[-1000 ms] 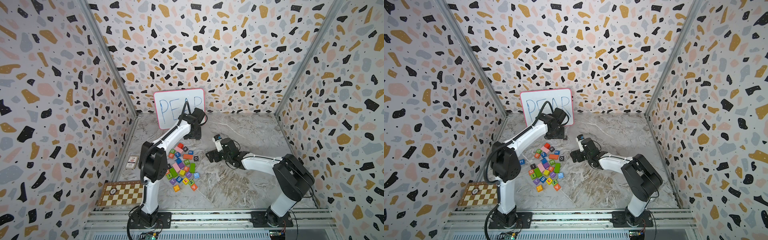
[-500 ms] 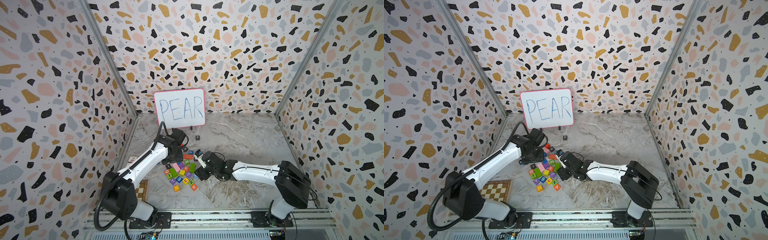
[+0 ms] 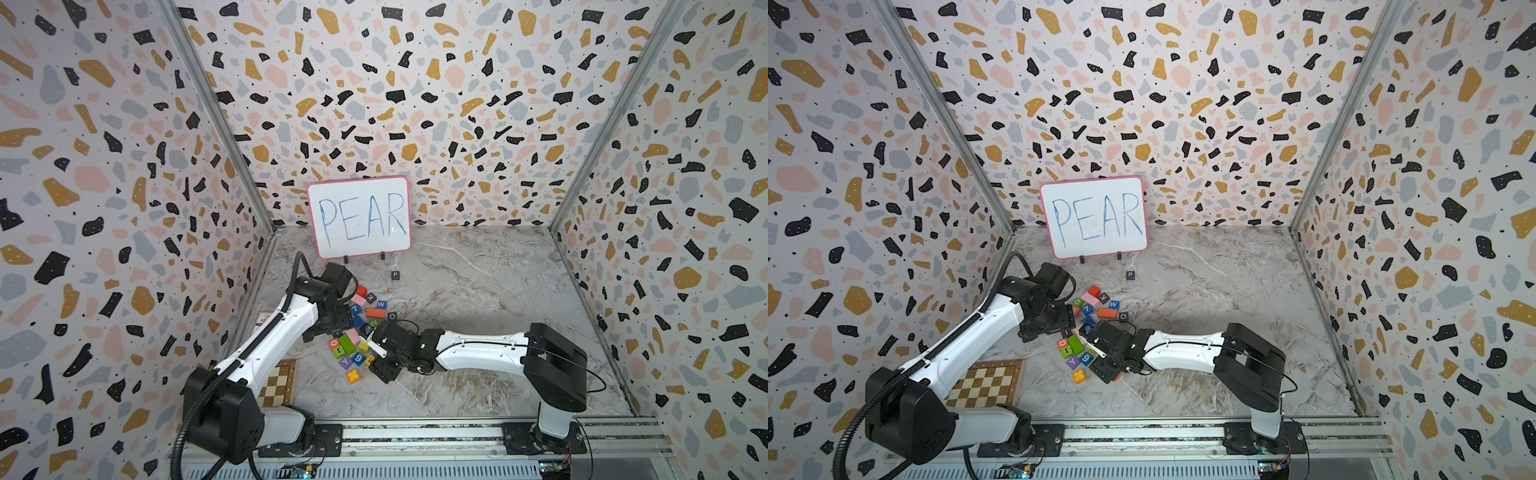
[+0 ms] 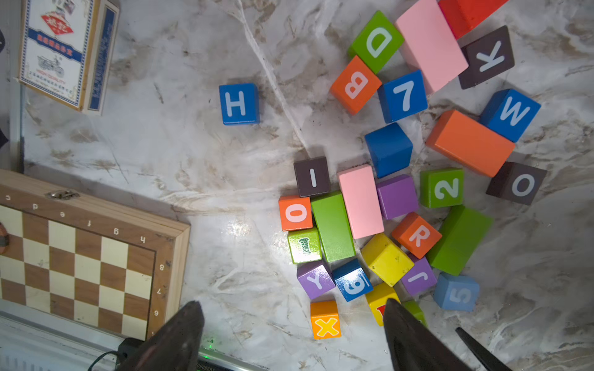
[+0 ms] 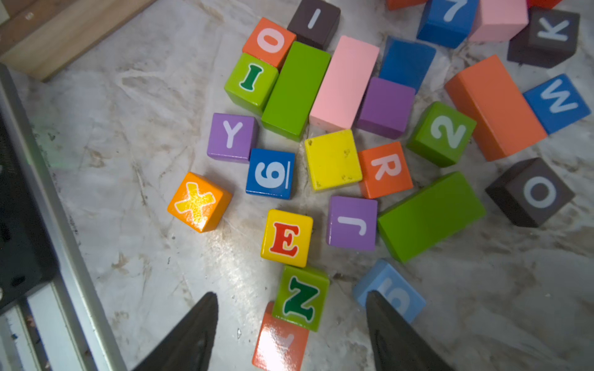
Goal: Spell the uppercase word “pear” with letter blocks
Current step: Pick up the letter block from the center of the board.
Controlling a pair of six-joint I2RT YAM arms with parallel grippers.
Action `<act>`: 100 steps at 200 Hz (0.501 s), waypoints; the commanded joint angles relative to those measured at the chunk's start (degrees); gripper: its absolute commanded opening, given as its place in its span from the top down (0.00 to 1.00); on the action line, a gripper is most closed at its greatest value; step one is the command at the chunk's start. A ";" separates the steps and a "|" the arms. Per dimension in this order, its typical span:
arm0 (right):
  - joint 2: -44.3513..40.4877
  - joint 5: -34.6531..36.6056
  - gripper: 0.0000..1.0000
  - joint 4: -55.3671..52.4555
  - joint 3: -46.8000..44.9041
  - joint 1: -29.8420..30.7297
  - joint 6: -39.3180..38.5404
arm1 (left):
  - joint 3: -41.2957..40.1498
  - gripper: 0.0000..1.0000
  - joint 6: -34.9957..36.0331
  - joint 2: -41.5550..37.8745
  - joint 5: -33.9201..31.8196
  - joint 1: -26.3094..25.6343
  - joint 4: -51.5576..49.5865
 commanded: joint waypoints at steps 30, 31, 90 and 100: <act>-0.92 1.80 0.26 -2.36 1.86 0.07 1.84 | -4.58 0.06 3.05 -6.37 0.91 0.26 2.92; -0.84 1.76 0.26 -2.42 1.86 0.08 1.87 | -4.58 0.06 2.99 -6.39 0.73 0.26 2.87; 0.64 -1.45 0.34 -5.04 4.36 0.35 7.30 | -2.71 0.01 -1.24 -2.74 0.28 3.24 -1.91; 1.21 -1.40 0.35 -5.50 4.95 0.35 7.59 | -2.56 0.01 -0.95 -2.54 0.59 4.33 -2.18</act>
